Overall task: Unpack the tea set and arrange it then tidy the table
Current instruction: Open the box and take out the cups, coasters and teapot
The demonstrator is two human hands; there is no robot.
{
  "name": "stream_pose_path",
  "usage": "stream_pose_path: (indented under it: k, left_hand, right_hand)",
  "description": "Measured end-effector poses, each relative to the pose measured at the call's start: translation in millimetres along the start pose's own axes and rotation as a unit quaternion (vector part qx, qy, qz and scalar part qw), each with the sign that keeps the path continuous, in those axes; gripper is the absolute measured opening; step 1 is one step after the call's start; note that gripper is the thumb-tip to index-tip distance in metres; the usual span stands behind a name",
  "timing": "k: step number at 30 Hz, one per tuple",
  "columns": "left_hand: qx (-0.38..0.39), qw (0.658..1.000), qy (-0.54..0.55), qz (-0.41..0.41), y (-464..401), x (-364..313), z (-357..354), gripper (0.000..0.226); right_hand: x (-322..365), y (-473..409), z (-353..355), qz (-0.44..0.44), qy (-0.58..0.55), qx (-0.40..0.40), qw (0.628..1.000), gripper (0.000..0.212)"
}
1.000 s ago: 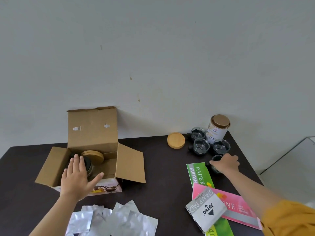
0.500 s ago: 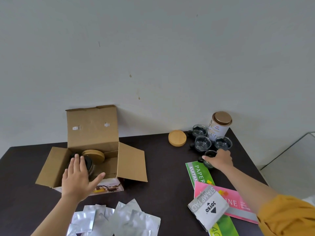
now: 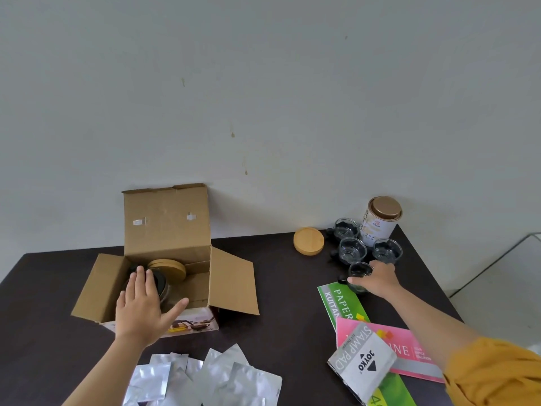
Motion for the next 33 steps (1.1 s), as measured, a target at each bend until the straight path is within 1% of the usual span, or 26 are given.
stream_pose_path:
  k: [2,3,5,7,10,12,17,19,21,23,25,28,31,32,33]
  left_hand:
    - [0.001,1.0,0.003,0.0,-0.2,0.0,0.5,0.117]
    - [0.001,1.0,0.006,0.0,-0.3,0.1,0.5,0.118]
    - [0.002,1.0,0.011,0.0,-0.3,-0.2,0.6,0.118]
    - [0.0,1.0,0.016,-0.002,0.0,-0.4,0.9,0.119]
    - [-0.002,1.0,0.024,-0.004,0.3,-0.2,2.1,0.121]
    - [-0.002,1.0,0.028,-0.005,1.2,0.0,3.1,0.121]
    - [0.002,1.0,0.031,-0.003,2.8,1.5,3.3,0.12]
    - [0.003,0.999,0.032,-0.004,2.8,1.4,3.5,0.119]
    - [0.003,0.999,0.035,-0.005,2.3,1.7,3.4,0.12]
    - [0.006,0.999,0.04,-0.005,1.9,1.7,3.3,0.12]
    - [0.005,0.999,0.048,-0.008,2.1,1.2,3.1,0.12]
    - [0.003,0.998,0.062,-0.018,2.4,0.2,3.0,0.12]
    - [0.0,0.997,0.069,-0.025,2.5,0.1,2.5,0.119]
    - [-0.001,0.997,0.071,-0.027,3.2,-1.7,3.1,0.119]
    - [0.0,0.997,0.074,-0.029,3.6,-2.4,3.1,0.12]
  right_hand:
    - [1.7,1.7,1.3,-0.001,0.011,-0.002,1.0,0.099]
    - [3.9,3.3,2.4,-0.003,0.024,-0.008,1.0,0.099]
    - [14.4,11.3,6.7,-0.003,0.053,-0.032,0.998,0.092]
    - [32.3,23.0,11.7,0.021,0.065,-0.075,0.995,0.082]
    - [72.9,44.3,6.9,0.112,0.069,-0.106,0.986,0.071]
    - [105.7,61.7,-4.8,0.179,0.055,-0.094,0.978,0.065]
    - [200.5,121.3,-38.9,0.312,0.013,-0.068,0.947,0.047]
    - [238.4,145.8,-58.9,0.359,0.001,-0.051,0.932,0.042]
    - [272.1,164.0,-83.4,0.384,-0.015,-0.024,0.923,0.038]
    - [299.3,174.9,-107.7,0.387,-0.035,-0.004,0.921,0.034]
    - [321.7,180.4,-127.9,0.368,-0.058,0.013,0.928,0.033]
    - [348.4,178.7,-156.3,0.294,-0.078,0.08,0.949,0.036]
    - [365.3,164.6,-181.2,0.21,-0.075,0.123,0.967,0.03]
    - [366.5,160.7,-187.7,0.175,-0.091,0.146,0.97,0.031]
    - [368.1,157.6,-194.6,0.14,-0.116,0.173,0.968,0.038]
Point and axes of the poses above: each hand's wrist, its own y-axis away from the middle knuckle, its own z-axis out of the back of the hand, x = y × z, the point moved 7 cm from there along -y, towards the middle knuckle, and after that the axes turned 6 degrees about y, right-handed, at the moved point
